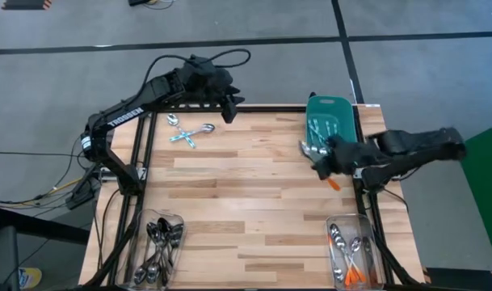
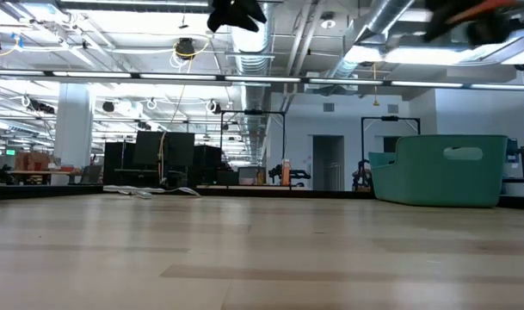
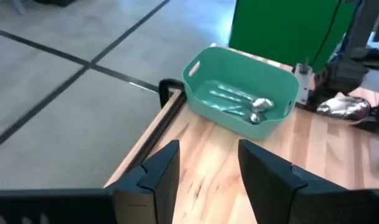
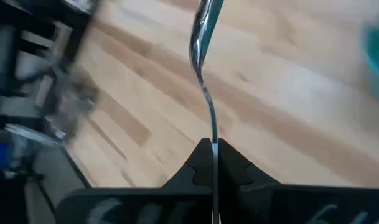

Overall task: Sort silverware by color (type)
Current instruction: Put the orange spoon into the right transparent bin

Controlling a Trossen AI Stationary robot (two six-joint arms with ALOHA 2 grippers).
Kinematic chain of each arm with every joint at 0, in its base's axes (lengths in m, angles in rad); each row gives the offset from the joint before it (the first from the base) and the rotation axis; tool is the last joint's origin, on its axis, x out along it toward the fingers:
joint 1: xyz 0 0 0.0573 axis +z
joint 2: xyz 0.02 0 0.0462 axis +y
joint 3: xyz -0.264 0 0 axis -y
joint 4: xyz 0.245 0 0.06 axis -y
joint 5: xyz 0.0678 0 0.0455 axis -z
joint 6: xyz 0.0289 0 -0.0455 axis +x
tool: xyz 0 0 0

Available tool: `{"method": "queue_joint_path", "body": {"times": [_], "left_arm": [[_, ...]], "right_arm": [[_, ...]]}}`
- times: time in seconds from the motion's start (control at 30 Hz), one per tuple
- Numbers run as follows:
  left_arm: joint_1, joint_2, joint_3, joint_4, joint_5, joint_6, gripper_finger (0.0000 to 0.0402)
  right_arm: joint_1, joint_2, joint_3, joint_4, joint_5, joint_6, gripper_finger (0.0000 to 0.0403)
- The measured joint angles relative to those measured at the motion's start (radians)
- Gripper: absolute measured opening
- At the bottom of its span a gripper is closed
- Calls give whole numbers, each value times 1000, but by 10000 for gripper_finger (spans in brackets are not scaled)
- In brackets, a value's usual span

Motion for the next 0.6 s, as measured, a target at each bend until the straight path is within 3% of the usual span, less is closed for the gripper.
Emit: {"method": "queue_joint_path", "body": {"times": [0.2,0.43,0.6], "left_arm": [[0,2,0,-5,-6,-27,151],[0,3,0,-43,-39,-85,151],[0,3,0,-56,-103,-95,151]], "right_arm": [[391,-2,-1,-208,59,382,13],[783,98,-1,-256,63,818,13],[919,187,-1,-196,-14,891,12]]}}
